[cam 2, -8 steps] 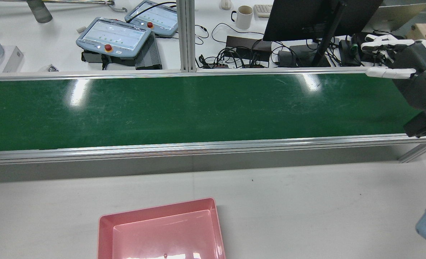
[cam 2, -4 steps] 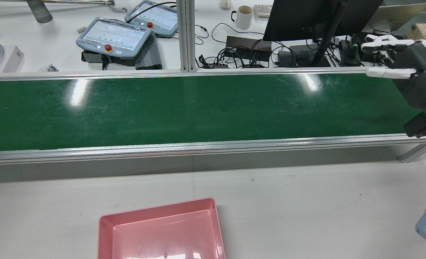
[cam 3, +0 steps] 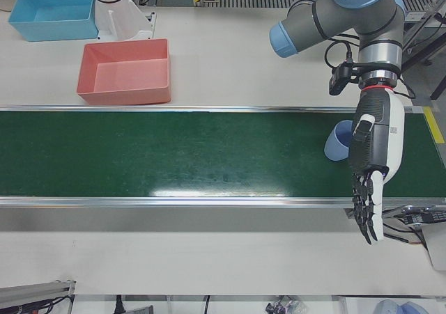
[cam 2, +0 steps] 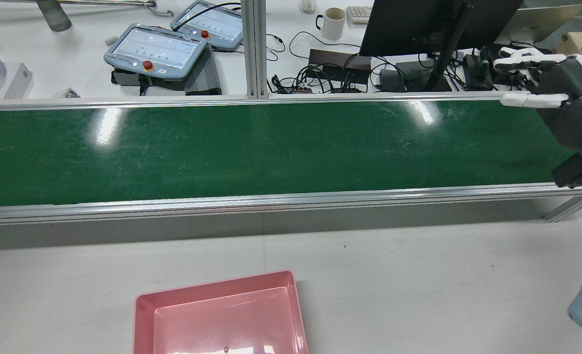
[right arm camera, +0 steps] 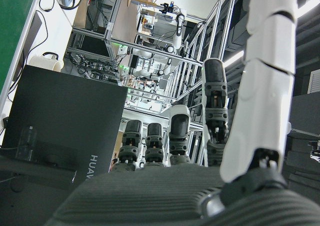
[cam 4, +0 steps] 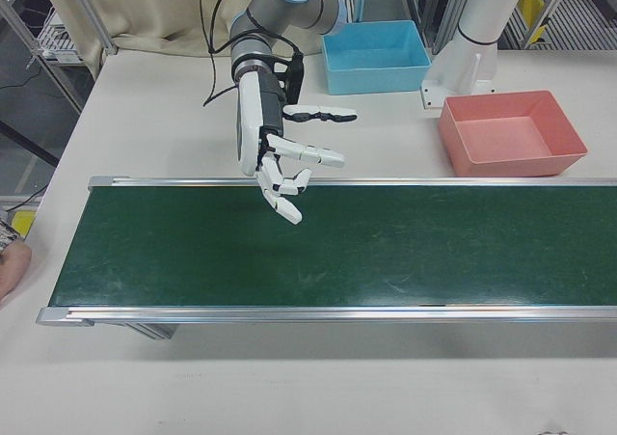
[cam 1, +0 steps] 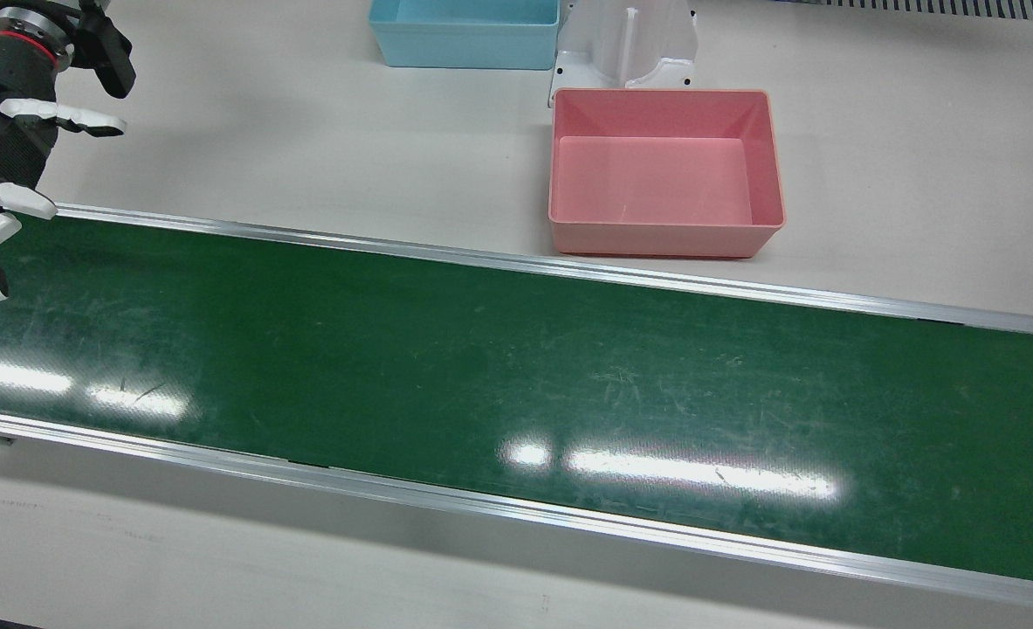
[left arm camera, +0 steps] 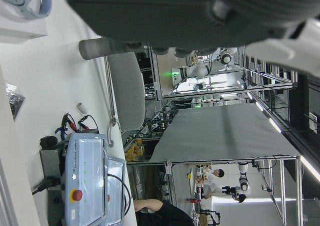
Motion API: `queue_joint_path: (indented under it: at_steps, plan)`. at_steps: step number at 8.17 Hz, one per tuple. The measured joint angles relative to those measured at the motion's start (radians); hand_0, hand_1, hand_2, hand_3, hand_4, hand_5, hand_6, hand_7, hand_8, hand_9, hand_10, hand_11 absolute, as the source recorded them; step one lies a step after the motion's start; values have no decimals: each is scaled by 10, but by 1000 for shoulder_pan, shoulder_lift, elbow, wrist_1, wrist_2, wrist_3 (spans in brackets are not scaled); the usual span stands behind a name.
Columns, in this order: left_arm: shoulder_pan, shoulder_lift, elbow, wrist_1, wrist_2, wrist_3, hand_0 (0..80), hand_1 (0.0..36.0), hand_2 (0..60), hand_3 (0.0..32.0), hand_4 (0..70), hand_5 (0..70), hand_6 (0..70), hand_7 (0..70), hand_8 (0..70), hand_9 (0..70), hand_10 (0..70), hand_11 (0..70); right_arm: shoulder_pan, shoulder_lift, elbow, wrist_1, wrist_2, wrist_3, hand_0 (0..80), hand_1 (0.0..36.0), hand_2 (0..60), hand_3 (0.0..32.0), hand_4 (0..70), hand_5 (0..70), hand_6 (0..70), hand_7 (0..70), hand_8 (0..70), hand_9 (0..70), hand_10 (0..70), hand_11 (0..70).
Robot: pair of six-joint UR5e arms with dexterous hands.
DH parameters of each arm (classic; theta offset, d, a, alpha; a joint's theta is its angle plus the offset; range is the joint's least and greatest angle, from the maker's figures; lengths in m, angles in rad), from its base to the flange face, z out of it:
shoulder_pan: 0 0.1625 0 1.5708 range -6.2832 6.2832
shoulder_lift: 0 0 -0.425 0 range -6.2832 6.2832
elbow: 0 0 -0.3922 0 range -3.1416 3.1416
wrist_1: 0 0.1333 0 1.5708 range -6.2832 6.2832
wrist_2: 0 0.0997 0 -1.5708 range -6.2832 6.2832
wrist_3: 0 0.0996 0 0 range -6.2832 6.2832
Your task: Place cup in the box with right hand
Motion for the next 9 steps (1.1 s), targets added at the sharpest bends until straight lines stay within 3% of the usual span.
queue_joint_path:
  at_steps: [9]
  plan:
    - [0, 0, 0, 0, 0, 1, 0, 0, 0, 0, 0, 0, 0, 0, 0, 0, 0, 0, 0, 0, 1, 0, 0, 0, 582, 187, 53, 0, 439, 67, 176, 700, 75, 227, 125, 200]
